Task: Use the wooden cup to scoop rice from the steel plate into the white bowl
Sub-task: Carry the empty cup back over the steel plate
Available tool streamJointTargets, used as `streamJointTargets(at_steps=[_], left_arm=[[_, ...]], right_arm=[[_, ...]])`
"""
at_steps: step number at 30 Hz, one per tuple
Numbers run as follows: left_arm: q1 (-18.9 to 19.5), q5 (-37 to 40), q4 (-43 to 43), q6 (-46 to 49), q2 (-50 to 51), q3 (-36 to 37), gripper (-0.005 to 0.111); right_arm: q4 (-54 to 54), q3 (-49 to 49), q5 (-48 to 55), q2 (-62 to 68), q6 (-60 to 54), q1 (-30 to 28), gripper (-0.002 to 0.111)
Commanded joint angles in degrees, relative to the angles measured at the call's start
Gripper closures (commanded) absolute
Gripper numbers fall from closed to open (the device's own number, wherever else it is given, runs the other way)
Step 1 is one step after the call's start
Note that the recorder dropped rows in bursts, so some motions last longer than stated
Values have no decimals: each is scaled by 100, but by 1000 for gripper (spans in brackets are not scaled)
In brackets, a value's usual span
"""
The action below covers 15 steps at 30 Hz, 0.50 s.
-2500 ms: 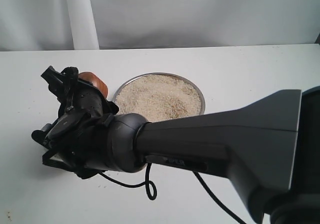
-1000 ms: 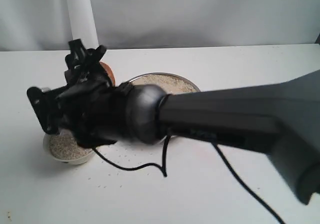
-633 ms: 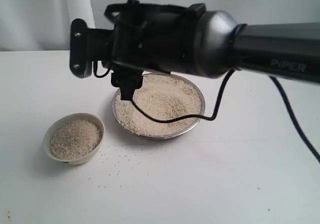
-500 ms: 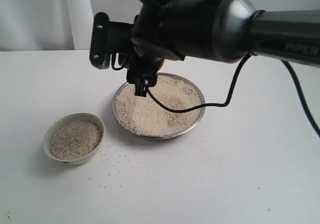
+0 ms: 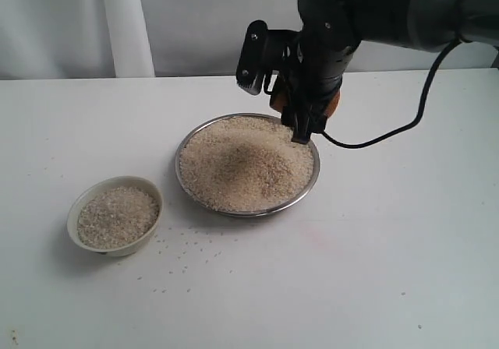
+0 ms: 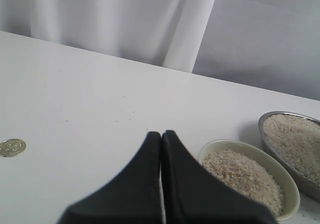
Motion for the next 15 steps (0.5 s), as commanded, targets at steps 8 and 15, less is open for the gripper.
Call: streamJointTargets(at_steps=[8, 15], left_arm=[[-27, -52, -9, -22, -14, -18, 107], [-27, -52, -9, -22, -14, -18, 107]], right_arm=[[37, -578, 524, 463, -586, -57, 108], [-214, -1522, 1240, 1206, -744, -45, 108]])
